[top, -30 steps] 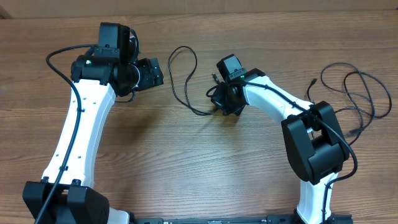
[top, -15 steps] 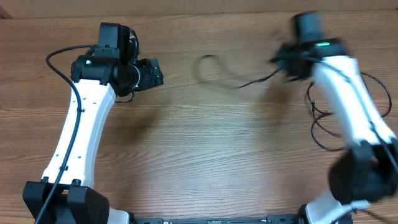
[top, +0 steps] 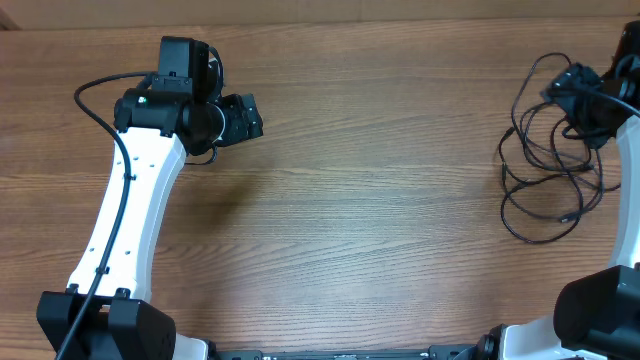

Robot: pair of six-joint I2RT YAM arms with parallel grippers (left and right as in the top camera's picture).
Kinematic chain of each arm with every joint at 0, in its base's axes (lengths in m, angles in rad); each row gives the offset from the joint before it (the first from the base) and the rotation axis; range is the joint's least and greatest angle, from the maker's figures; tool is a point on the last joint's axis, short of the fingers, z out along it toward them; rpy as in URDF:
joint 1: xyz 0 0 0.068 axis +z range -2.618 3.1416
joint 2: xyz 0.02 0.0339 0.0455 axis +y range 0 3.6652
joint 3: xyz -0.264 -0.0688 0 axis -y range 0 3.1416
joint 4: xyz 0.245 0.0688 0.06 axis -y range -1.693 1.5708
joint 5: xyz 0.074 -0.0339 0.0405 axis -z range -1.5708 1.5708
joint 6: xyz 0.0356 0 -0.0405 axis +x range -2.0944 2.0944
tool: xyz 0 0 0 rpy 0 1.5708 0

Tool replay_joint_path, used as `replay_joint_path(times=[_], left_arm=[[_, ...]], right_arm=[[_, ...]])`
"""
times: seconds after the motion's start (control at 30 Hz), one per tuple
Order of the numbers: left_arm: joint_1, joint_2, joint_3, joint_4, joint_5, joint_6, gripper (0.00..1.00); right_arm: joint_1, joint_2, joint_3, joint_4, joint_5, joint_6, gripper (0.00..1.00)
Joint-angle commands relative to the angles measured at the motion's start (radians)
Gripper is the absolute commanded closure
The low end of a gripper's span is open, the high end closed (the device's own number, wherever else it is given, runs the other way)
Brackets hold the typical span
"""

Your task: Untangle cables

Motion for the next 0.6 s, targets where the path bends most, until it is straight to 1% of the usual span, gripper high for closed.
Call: replay_joint_path(times=[0.0, 0.1, 0.13, 0.23, 0.3, 0.4, 0.43, 0.47, 0.5, 0.57], left_arm=[[-0.004, -0.016, 0.01, 0.001, -0.021, -0.012, 0.18], [-0.004, -0.016, 0.01, 0.011, -0.064, -0.012, 0.17], [-0.004, -0.016, 0.01, 0.021, -0.071, -0.005, 0.16], [-0.009, -0.016, 0.01, 0.066, -0.071, 0.093, 0.14], [-0.021, -0.016, 0.01, 0.081, -0.116, 0.18, 0.12], [-0.046, -0.01, 0.01, 0.057, -0.22, 0.23, 0.09], [-0.053, -0.006, 0.01, 0.034, -0.25, 0.231, 0.08], [-0.058, -0.005, 0.01, -0.001, -0.273, 0.23, 0.06], [-0.06, -0.003, 0.01, -0.042, -0.278, 0.229, 0.0], [-0.058, -0.003, 0.01, -0.14, -0.283, 0.185, 0.0]], right_arm=[[0.046, 0.006, -0.005, 0.008, -0.182, -0.145, 0.08], [0.1, 0.01, -0.005, 0.007, -0.243, -0.26, 0.01], [0.125, 0.013, -0.005, 0.007, -0.251, -0.298, 0.0], [0.204, 0.018, -0.005, 0.005, -0.261, -0.411, 0.0], [0.261, 0.02, -0.005, 0.002, -0.261, -0.478, 0.0], [0.342, 0.02, -0.005, -0.021, -0.246, -0.599, 0.0], [0.362, 0.02, -0.005, -0.029, -0.216, -0.615, 0.0], [0.379, 0.02, -0.005, -0.038, -0.158, -0.601, 0.0], [0.39, 0.02, -0.005, -0.05, -0.085, -0.545, 0.0], [0.393, 0.02, -0.005, -0.077, 0.021, -0.406, 0.0]])
